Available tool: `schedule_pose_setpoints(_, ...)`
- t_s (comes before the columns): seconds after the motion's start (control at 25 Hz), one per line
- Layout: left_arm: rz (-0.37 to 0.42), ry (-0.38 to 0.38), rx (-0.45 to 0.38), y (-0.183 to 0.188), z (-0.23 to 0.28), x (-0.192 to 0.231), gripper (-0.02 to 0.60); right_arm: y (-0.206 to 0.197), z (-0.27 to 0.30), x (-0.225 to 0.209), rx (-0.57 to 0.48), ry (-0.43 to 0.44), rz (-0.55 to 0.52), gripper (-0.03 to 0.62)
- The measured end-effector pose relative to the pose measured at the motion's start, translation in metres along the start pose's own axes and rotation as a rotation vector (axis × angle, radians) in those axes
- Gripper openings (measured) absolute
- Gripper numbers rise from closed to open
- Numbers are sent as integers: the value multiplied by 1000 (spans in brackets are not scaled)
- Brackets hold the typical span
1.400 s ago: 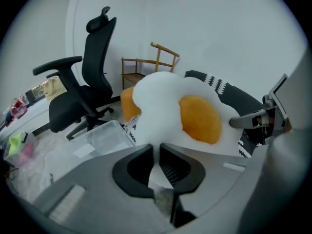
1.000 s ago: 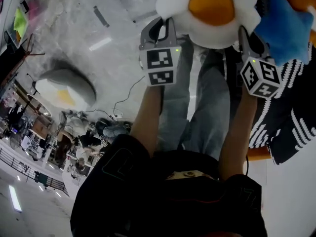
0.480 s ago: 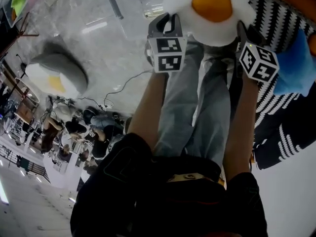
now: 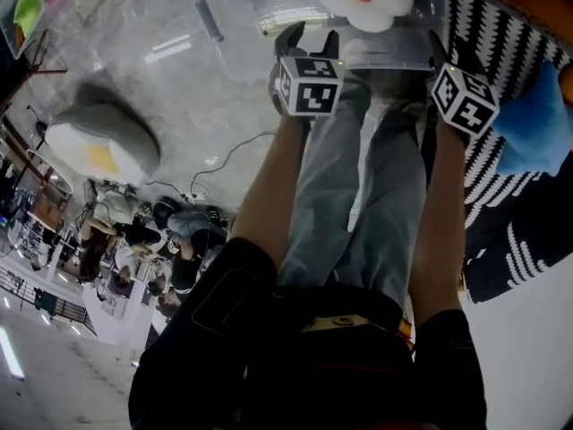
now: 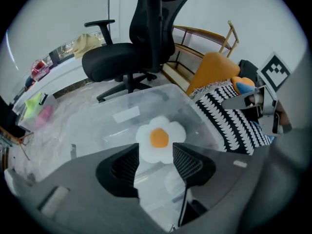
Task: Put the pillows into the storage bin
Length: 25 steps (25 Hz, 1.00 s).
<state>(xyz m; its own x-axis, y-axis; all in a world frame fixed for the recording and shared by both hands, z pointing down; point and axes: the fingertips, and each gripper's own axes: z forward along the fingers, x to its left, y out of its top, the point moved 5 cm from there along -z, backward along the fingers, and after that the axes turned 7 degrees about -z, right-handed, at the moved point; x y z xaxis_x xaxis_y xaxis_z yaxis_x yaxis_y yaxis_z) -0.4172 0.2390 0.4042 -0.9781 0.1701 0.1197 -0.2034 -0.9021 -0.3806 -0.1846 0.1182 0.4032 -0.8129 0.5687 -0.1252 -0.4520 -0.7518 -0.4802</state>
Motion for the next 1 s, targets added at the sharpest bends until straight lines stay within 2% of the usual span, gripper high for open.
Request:
schedule_pose_setpoints(0.12, 4, -37, -17, -2, -8, -23, 180, -29, -17, -9, 26, 17, 50, 249)
schedule_pose_setpoints(0.24, 14, -69, -46, 13, -13, -40, 120, -43, -35, -16, 25, 10, 105, 242)
schedule_pose_setpoints(0.36, 48, -113, -76, 26, -15, -60, 56, -53, -51, -23, -2, -7, 145, 216)
schedule_pose_setpoints(0.44, 89, -162, -88, 28, -16, -81, 37, -62, -65, -27, -40, -26, 170, 196)
schedule_pose_setpoints(0.52, 146, -222, -86, 30, -18, -108, 28, -67, -83, -36, -84, -53, 202, 188)
schedule_pose_setpoints(0.64, 236, -299, -84, 32, -21, -152, 21, -76, -109, -53, -142, -118, 251, 96)
schedule_pose_setpoints(0.68, 259, -323, -85, 32, -23, -166, 21, -79, -118, -59, -159, -136, 265, 83)
schedule_pose_setpoints(0.84, 338, -416, -85, 47, -33, -231, 23, -75, -161, -96, -229, -184, 290, 60)
schedule_pose_setpoints(0.96, 412, -447, -65, 48, -40, -276, 31, -83, -199, -125, -283, -224, 296, 61)
schedule_pose_setpoints(1.0, 439, -458, -53, 45, -39, -289, 53, -91, -208, -132, -292, -242, 302, 65)
